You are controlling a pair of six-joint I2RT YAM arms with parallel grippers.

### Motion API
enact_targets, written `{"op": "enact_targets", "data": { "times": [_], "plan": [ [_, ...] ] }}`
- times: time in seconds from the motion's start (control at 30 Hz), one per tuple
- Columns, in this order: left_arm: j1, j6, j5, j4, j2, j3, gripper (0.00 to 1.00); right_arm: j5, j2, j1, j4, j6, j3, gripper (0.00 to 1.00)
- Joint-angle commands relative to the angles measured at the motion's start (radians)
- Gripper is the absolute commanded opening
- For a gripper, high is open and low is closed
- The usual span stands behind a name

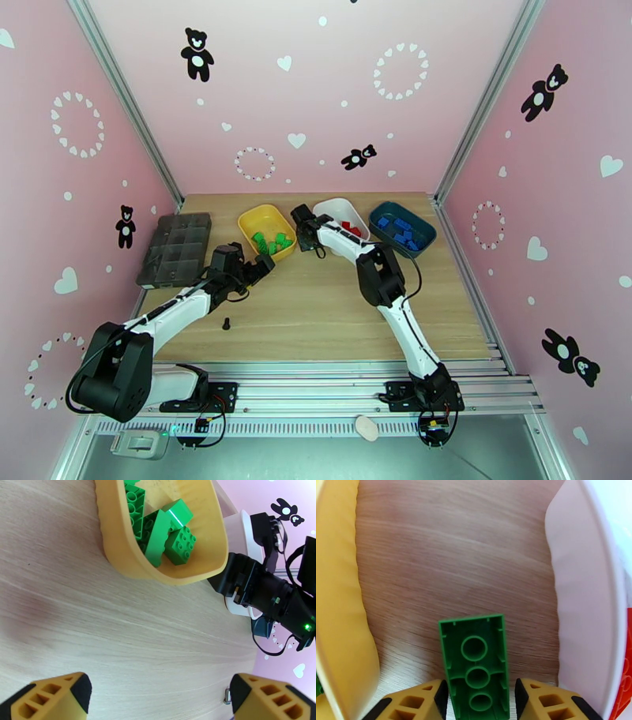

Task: Sort the legos into containers by color

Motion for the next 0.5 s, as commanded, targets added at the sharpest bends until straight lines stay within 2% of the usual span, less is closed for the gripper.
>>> {"op": "enact_targets", "data": {
  "times": [0.0, 0.07, 0.2, 0.47],
  "plan": [
    [-0.006, 0.008, -0.005, 0.006, 0.007, 0.002, 0.98, -0.008, 0.023, -0.003, -0.028, 0.01, 0.029, 0.42],
    [-0.006, 0.009, -0.007, 0.005, 0.004, 0.002, 0.98, -0.007, 0.004, -0.003, -0.021, 0.017, 0.012, 0.37],
    [-0.006, 0.013, -0.014, -0.003, -0.007, 0.007, 0.98, -0.009, -0.079, 0.004, 0.021, 0.023, -0.066, 0.33],
    [-0.004, 0.043, -0.063, -0.065, -0.052, 0.051, 0.98, 0.033, -0.293, 0.045, 0.067, 0.027, -0.228, 0.32]
  ]
}}
